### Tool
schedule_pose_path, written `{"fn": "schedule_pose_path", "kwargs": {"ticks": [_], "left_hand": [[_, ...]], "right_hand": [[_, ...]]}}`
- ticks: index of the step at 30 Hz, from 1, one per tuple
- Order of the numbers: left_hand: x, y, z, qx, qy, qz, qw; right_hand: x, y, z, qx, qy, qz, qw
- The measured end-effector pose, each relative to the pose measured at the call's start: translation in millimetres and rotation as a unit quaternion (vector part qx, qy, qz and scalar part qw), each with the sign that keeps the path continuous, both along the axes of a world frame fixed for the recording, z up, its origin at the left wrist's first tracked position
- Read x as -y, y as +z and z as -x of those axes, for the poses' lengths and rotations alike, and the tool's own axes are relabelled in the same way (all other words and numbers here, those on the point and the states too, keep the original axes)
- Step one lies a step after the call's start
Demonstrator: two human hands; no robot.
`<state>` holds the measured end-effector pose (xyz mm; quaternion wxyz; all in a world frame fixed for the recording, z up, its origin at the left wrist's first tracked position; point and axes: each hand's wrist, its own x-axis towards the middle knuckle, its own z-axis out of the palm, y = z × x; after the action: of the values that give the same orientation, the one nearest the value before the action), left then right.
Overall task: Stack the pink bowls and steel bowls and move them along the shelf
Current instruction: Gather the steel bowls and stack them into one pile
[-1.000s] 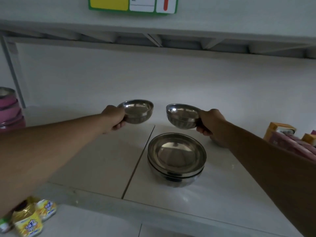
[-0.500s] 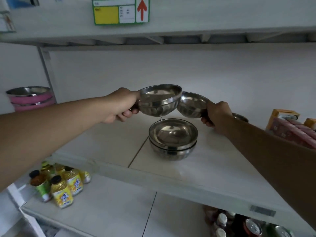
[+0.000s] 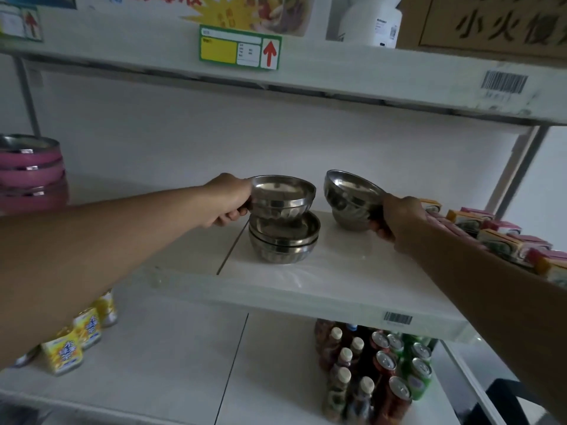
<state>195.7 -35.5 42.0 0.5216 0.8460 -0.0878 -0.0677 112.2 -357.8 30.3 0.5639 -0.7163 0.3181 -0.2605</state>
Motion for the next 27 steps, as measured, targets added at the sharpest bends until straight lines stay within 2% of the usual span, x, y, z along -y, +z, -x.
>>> {"fn": "schedule_pose_path", "kwargs": {"ticks": [4, 8, 12, 16, 21, 24, 27], "left_hand": [[16, -6, 5, 0.017, 0.035, -0.061, 0.997], [30, -16, 4, 0.071, 0.080, -0.124, 0.986], [35, -31, 5, 0.080, 0.091, -0.157, 0.980], [36, -40, 8, 0.101, 0.104, -0.170, 0.975], [14, -41, 15, 0.130, 0.123, -0.174, 0.968], [-9, -47, 25, 0.131, 0.131, -0.191, 0.964], [-28, -55, 35, 0.132, 0.144, -0.215, 0.957]], "right_hand": [[5, 13, 17, 0.007, 0.003, -0.026, 1.000], [8, 26, 22, 0.008, 0.032, 0.032, 0.999], [7, 36, 16, 0.006, 0.086, 0.061, 0.994], [-11, 40, 1, 0.012, 0.149, 0.071, 0.986], [-42, 31, -22, -0.025, 0.221, 0.126, 0.967], [-58, 18, -34, -0.052, 0.233, 0.179, 0.954], [-68, 6, -44, -0.062, 0.246, 0.190, 0.948]]}}
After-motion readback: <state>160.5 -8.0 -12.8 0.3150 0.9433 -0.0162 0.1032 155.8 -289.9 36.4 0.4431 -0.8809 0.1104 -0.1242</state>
